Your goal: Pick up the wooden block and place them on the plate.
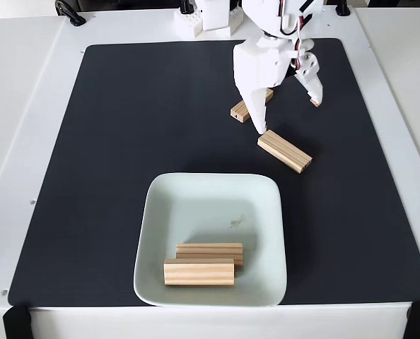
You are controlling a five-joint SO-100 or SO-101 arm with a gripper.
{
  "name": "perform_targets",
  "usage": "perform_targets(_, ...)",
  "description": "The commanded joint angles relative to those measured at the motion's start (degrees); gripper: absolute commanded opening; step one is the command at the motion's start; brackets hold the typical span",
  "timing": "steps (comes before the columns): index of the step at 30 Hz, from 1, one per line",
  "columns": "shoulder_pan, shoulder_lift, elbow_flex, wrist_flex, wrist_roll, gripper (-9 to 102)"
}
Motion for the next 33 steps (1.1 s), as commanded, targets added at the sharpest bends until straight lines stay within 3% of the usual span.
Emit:
perform_targets(1,0.4,-0.1,-2.8,-0.4,-2.2,48)
perform_targets(20,1.8,-15.3,-17.9,-0.4,-2.0,47)
perform_targets(33,-0.6,-17.8,-18.4,0.3,-2.0,37)
